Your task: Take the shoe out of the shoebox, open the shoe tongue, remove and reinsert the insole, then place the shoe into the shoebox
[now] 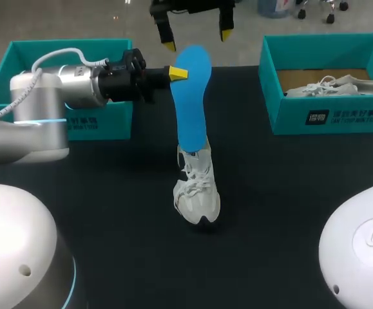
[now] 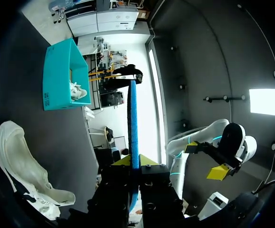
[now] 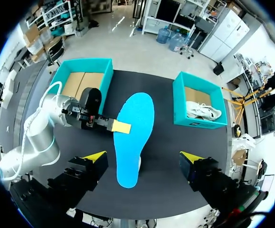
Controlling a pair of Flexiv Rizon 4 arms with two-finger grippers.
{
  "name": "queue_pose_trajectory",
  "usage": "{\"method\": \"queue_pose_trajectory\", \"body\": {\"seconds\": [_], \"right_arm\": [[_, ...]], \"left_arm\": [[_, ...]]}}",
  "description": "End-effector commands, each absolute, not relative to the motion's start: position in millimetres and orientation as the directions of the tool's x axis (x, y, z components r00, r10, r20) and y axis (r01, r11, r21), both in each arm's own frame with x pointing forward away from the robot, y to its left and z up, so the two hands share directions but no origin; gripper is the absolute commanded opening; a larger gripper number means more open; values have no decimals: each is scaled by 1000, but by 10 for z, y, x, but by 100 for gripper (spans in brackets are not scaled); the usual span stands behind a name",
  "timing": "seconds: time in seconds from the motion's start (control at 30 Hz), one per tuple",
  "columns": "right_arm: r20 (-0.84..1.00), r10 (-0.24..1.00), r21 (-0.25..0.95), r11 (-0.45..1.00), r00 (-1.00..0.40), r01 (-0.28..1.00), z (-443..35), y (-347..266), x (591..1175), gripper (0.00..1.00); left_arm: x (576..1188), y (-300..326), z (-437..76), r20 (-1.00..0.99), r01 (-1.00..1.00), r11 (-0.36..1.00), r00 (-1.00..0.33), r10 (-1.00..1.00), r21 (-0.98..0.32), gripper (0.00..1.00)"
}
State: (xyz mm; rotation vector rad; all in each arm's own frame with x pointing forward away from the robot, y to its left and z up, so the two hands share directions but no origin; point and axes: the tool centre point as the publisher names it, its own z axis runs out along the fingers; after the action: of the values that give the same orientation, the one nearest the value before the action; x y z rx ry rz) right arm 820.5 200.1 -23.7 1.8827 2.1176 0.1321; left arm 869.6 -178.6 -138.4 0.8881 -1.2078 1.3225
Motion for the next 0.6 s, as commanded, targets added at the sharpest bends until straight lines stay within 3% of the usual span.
{"method": "queue_pose_trajectory", "body": {"seconds": [0.03, 0.6], "right_arm": [[-168, 981, 267, 140, -97, 953, -235, 2027, 8202, 100], [-151, 983, 265, 142, -105, 954, -247, 2023, 8210, 100]], "left_arm": [[8690, -1775, -1387, 967, -982, 101, -136, 218, -161, 0], [8701, -1767, -1391, 966, -981, 99, -140, 218, -164, 0]]}}
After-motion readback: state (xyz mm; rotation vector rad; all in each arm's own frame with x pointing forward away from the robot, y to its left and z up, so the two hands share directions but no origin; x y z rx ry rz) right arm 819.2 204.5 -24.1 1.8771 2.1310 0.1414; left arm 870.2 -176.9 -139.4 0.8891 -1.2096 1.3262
